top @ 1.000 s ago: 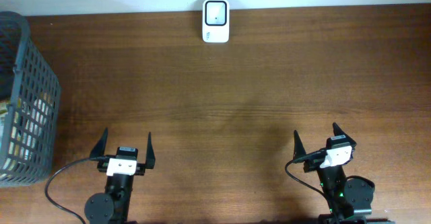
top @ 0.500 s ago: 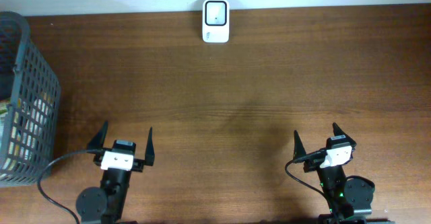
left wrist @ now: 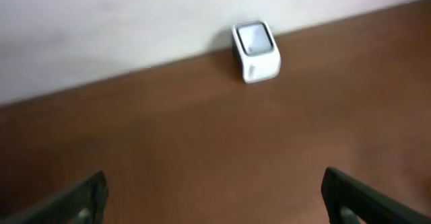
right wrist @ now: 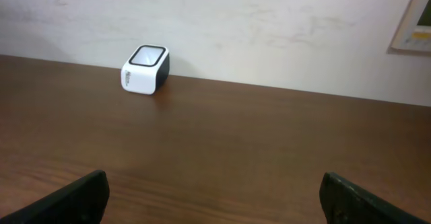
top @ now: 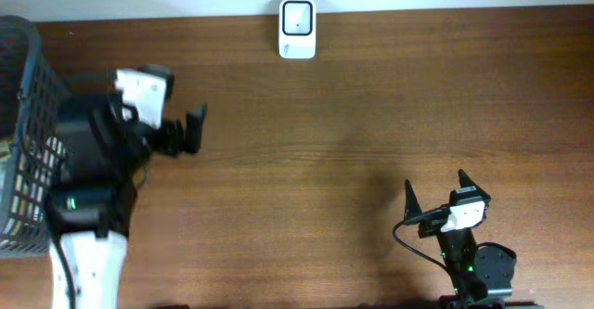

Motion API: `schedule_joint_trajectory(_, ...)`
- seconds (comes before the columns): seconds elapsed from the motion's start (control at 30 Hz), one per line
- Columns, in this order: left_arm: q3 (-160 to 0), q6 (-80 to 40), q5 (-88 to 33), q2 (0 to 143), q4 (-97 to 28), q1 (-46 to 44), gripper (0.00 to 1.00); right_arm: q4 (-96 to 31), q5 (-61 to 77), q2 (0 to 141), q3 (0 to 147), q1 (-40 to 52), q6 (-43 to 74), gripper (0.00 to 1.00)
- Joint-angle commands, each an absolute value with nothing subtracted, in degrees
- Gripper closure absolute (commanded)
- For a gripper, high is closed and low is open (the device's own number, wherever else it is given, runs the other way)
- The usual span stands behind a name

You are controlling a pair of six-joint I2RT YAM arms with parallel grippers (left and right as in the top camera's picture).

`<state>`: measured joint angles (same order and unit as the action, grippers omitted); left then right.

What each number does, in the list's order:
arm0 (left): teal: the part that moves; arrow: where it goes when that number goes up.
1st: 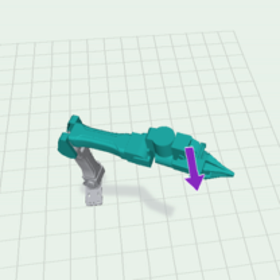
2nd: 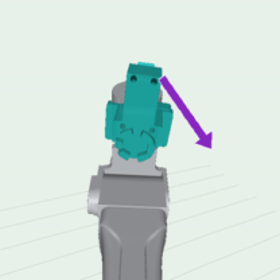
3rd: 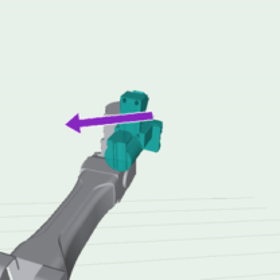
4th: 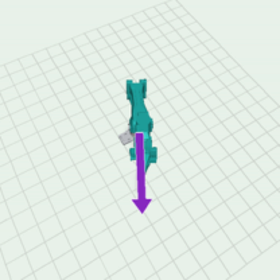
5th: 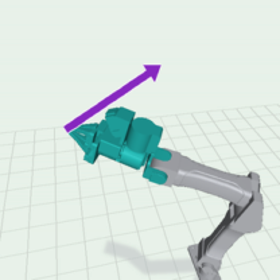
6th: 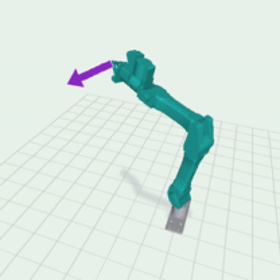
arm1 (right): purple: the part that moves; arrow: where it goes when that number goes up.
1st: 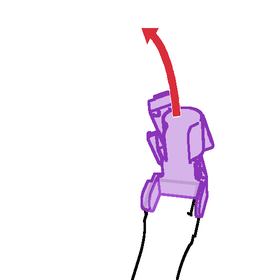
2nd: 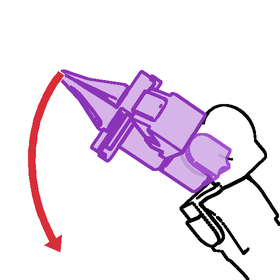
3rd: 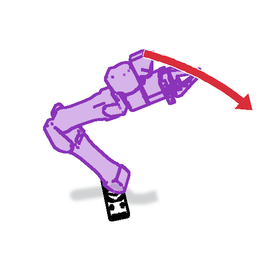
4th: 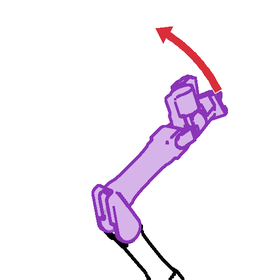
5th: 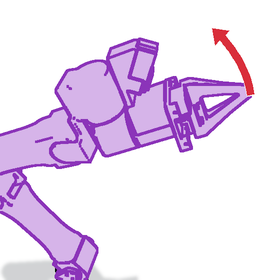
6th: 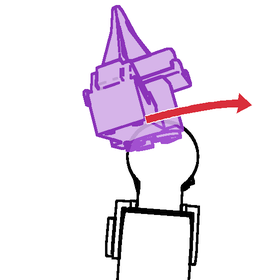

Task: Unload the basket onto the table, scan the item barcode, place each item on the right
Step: 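Reach the left gripper into the grey basket and grasp a white snack bag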

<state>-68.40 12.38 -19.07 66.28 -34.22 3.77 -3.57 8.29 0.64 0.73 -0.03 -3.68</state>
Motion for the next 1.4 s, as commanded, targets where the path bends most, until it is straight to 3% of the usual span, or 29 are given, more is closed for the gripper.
schedule_joint_trajectory(0.0, -88.18, 12.1, -21.87, 78.41, -44.45, 3.9, 0.01, -3.7, 8.6, 0.21, 0.32, -0.45, -4.05, 0.02)
schedule_joint_trajectory(0.1, -103.77, 12.08, -23.22, 87.57, -51.94, 3.9, 0.01, -3.7, 8.6, 0.21, 0.32, -0.45, -4.08, 0.01)
schedule_joint_trajectory(0.2, -105.97, 12.53, -19.18, 89.17, -46.28, 3.92, 0.01, -3.7, 8.6, 0.21, 0.32, -0.45, -4.08, 0.01)
schedule_joint_trajectory(0.37, -109.06, -0.21, 6.22, 88.95, -43.83, 11.6, 0.01, -3.7, 8.6, 0.21, 0.32, -0.45, -4.05, 0.01)
schedule_joint_trajectory(0.4, -109.03, -3.64, 13.43, 88.82, -43.88, 14.44, 0.07, -3.7, 8.6, 0.21, 0.32, -0.45, -4.05, 0.01)
schedule_joint_trajectory(0.47, -109.01, -5.78, 20.21, 89.12, -44.05, 19.77, 0.08, -3.7, 8.6, 0.21, 0.32, -0.45, -4.05, 0.01)
schedule_joint_trajectory(0.7, -108.9, -5.78, 16.12, 96.03, -50.37, 35.24, 0.06, -3.73, 8.6, 0.21, 0.32, -0.45, -4.08, 0.01)
schedule_joint_trajectory(0.87, -108.9, -5.13, 13.61, 107.74, -58.85, 43.66, 0.12, -3.7, 8.6, 0.21, 0.32, -0.45, -4.05, 0.01)
schedule_joint_trajectory(1.03, -108.9, 6.44, 5.34, 115.18, -59.2, 45.93, 0.11, -3.7, 8.6, 0.21, 0.32, -0.45, -4.08, 0.01)
schedule_joint_trajectory(1.37, -108.64, 13.47, 5.34, 122.06, -59.27, 45.91, 0.07, -3.7, 8.6, 0.21, 0.32, -0.45, -4.05, 0.01)
